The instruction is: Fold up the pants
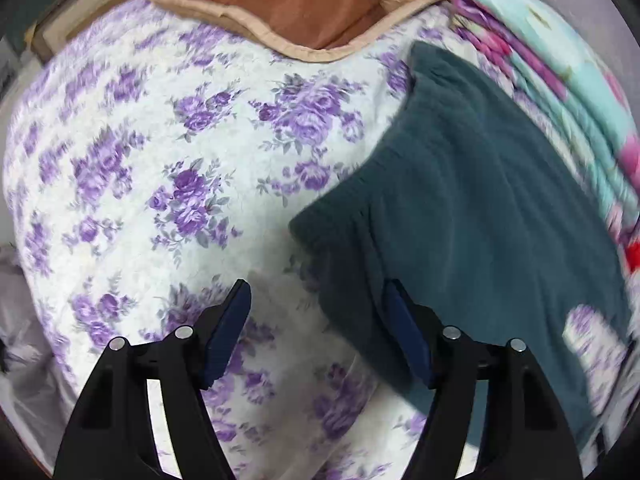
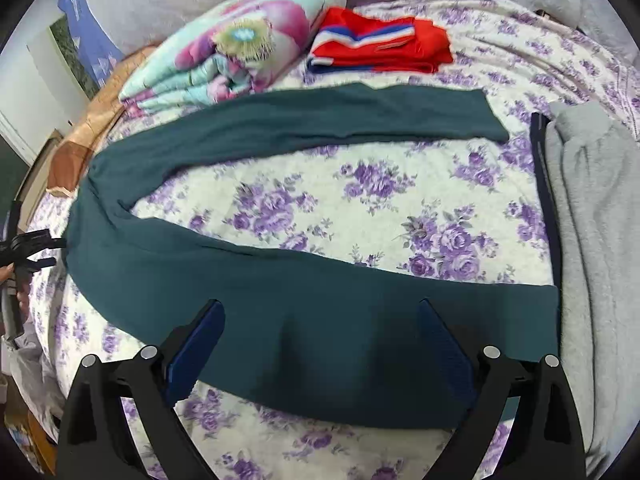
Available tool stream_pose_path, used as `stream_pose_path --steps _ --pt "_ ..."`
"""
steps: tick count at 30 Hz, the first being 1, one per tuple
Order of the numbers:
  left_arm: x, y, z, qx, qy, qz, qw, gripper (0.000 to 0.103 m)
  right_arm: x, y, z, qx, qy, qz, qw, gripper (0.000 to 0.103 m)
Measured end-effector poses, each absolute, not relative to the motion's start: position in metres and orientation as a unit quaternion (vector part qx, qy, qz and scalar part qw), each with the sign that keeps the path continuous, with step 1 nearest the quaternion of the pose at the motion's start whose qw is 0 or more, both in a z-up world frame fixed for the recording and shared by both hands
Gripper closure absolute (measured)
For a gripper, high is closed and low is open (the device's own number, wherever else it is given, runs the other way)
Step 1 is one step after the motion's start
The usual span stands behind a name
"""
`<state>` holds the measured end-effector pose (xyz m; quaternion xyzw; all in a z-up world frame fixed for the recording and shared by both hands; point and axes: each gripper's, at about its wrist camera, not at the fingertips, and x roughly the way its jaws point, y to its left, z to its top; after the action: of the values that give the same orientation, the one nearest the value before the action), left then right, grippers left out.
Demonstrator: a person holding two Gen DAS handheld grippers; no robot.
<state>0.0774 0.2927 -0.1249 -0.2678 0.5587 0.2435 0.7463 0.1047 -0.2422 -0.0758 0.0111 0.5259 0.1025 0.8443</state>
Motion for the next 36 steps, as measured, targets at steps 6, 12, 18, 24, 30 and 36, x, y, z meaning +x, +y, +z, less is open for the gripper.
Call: stream_pose_path --steps 6,12,18,24,30,36 --pt "0.065 0.309 -0.14 -0.346 0.544 0.231 0.729 0.051 0.092 -0.25 -0.065 0.011 0.515 0.096 0.852 0.006" --pt "0.08 0.296 -0.127 -0.316 0.541 0.24 0.741 0.098 0.093 -0.255 -0.074 0.014 0.523 0.08 0.848 0.006" --pt "0.056 0.281 -0.055 -0.232 0.496 0.296 0.783 0.098 0.106 -0.286 -0.111 0.037 0.57 0.031 0.82 0.006" --pt "0.053 0.298 -0.087 -0.162 0.564 0.353 0.729 0.073 0.109 -0.301 -0.139 0.047 0.611 0.007 0.791 0.006" --pt "0.028 0.283 -0.047 -0.139 0.484 0.416 0.757 0.044 0.114 -0.245 -0.087 0.011 0.533 0.101 0.84 0.006" --pt "0.103 0.166 -0.078 -0.168 0.536 0.125 0.818 0.037 0.155 -0.157 -0.103 0.062 0.545 0.26 0.795 0.026"
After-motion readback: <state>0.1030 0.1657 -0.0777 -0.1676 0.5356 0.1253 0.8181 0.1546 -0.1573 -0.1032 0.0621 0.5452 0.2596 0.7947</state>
